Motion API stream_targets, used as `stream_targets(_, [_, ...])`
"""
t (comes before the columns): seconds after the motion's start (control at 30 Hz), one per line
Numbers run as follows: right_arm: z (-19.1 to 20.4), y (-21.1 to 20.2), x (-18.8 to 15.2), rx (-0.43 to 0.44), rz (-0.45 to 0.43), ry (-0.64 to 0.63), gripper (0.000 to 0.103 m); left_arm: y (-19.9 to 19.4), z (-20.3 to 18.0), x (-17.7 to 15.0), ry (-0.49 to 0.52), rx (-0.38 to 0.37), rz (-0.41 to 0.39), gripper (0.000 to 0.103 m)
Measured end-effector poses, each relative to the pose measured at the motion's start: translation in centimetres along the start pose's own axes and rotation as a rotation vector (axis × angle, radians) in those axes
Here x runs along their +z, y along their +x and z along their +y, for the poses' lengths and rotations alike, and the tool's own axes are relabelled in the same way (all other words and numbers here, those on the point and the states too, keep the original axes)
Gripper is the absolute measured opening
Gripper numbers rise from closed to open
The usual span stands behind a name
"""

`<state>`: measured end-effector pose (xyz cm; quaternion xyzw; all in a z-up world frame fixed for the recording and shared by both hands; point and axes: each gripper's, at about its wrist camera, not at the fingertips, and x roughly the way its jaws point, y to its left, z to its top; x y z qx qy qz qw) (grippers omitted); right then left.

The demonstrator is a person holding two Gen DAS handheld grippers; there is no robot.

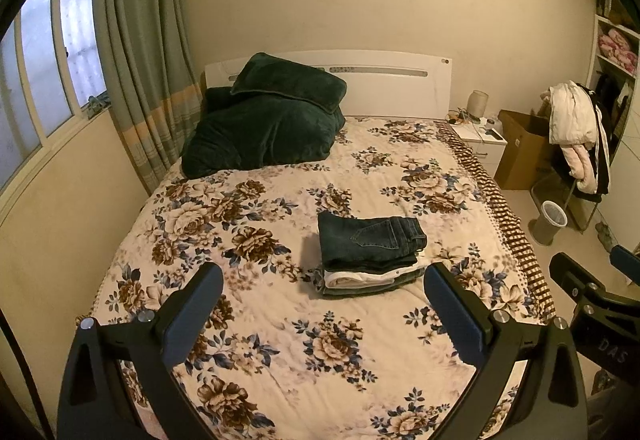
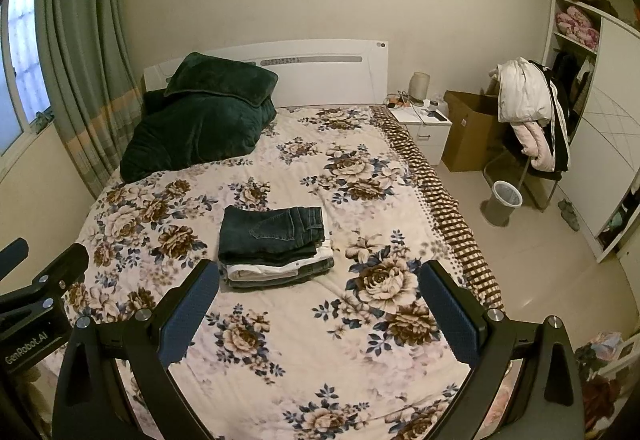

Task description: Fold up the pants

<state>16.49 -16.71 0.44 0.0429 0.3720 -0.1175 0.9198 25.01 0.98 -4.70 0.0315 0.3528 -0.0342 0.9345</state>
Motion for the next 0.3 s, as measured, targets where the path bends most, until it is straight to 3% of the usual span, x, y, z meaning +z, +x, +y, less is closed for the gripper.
stream_targets(0.3, [0.17, -0.05, 0.19, 0.005, -0.001, 0.005, 0.102, -0.22, 0.56, 0.35, 0.01, -0.016, 0.005, 0.103])
